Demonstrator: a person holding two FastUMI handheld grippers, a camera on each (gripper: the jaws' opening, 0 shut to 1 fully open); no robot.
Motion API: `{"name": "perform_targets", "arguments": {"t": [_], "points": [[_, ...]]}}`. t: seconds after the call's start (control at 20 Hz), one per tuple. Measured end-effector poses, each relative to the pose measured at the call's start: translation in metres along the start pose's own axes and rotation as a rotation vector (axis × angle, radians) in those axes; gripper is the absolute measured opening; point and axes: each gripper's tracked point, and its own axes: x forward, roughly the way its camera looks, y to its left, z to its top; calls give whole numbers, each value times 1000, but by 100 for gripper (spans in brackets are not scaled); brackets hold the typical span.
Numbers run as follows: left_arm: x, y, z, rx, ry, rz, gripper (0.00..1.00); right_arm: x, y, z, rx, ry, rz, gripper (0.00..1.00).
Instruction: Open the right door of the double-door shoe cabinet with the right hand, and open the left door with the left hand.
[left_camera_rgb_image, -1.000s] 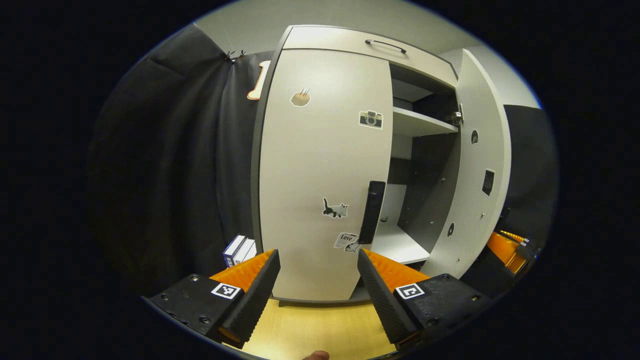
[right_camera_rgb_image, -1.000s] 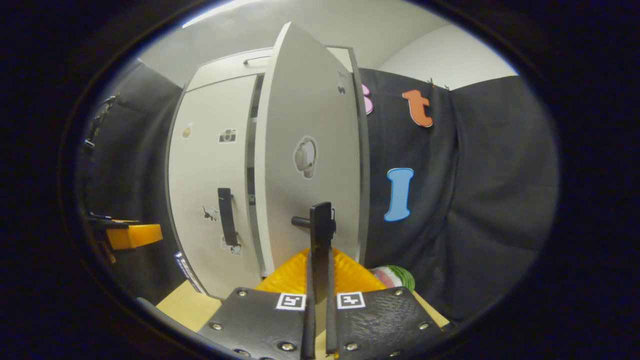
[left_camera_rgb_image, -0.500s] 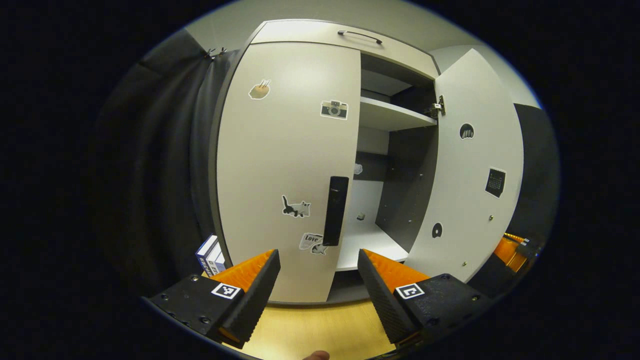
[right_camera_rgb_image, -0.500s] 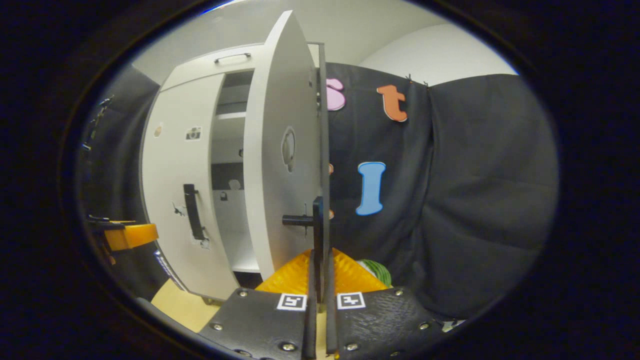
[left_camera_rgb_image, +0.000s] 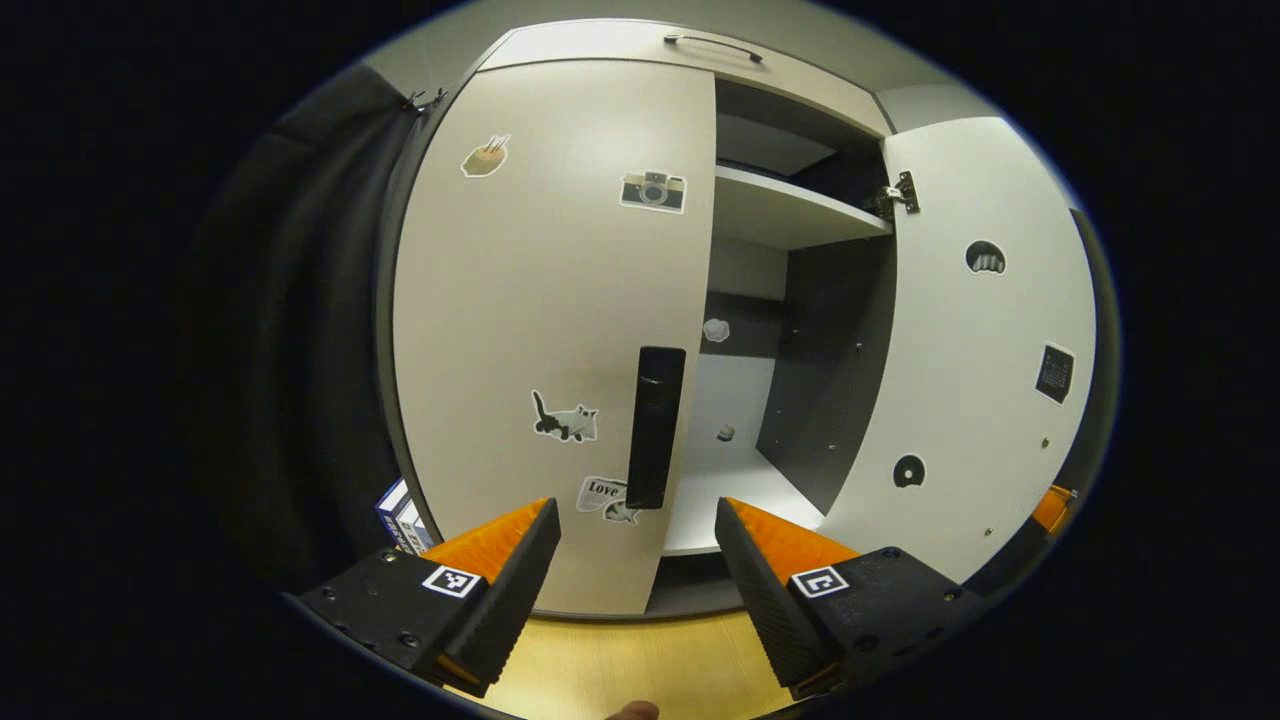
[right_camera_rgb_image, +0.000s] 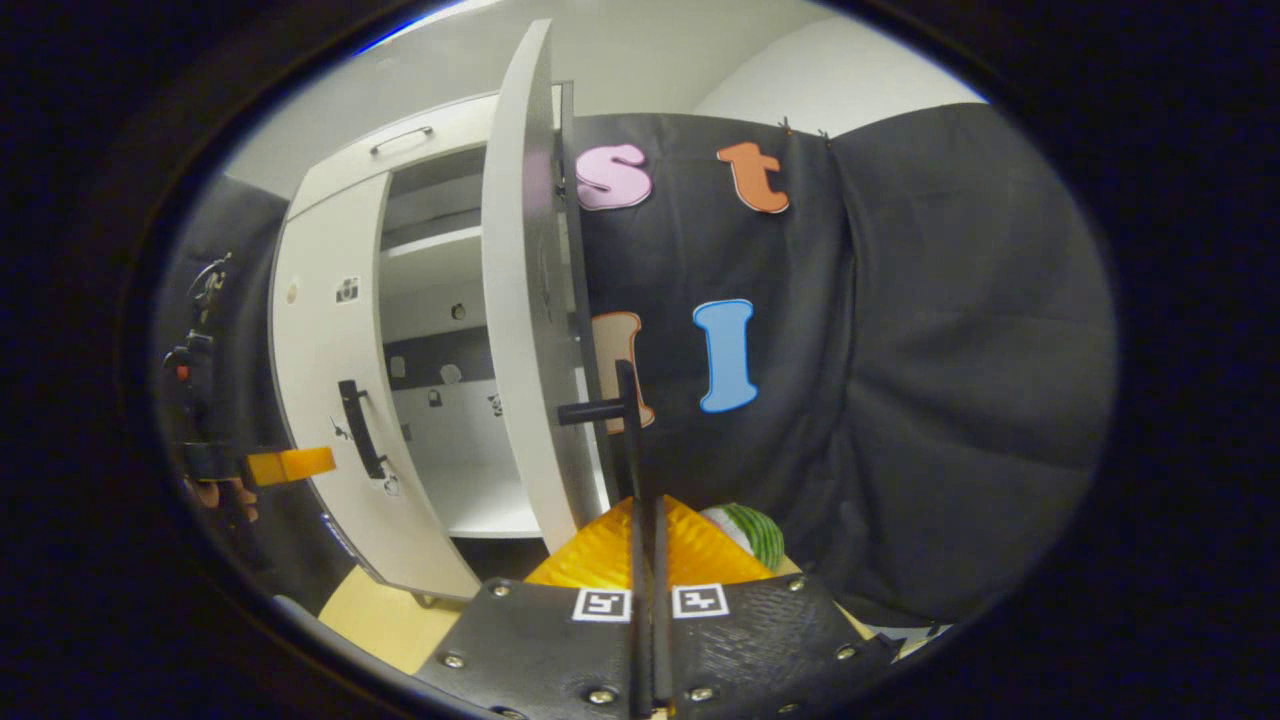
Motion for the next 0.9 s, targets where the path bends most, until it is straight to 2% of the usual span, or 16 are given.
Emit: {"name": "perform_targets", "arguments": {"t": [0.35,0.6,0.9], "points": [[35,-4,6,-1,-12,8,96,-12,0,14,-34,-20,30,1],[66,-7,12,7,-27,24,96,-23,-32,16,-58,-31,-37,1],[87,5,19,13,-53,82,96,-28,-62,9,-50,-17,-103,2]]}}
